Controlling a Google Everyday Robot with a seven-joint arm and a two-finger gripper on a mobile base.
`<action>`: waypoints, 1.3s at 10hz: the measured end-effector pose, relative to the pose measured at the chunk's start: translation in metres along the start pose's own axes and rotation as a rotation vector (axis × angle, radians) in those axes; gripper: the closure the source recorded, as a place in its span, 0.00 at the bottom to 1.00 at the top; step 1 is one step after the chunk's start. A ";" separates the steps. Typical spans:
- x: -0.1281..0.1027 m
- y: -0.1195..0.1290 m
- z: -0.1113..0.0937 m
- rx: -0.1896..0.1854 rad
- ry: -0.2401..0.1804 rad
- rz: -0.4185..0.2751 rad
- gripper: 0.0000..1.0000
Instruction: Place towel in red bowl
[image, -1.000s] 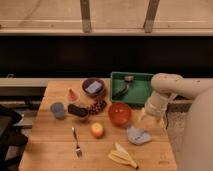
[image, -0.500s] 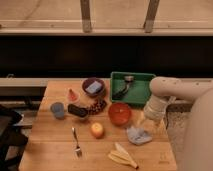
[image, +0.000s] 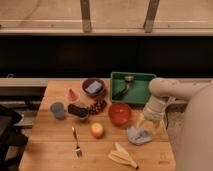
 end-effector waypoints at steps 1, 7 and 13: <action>-0.001 0.001 0.010 -0.002 0.021 -0.003 0.38; 0.002 0.002 0.054 0.017 0.147 0.004 0.38; 0.008 0.007 0.062 0.041 0.145 -0.025 0.81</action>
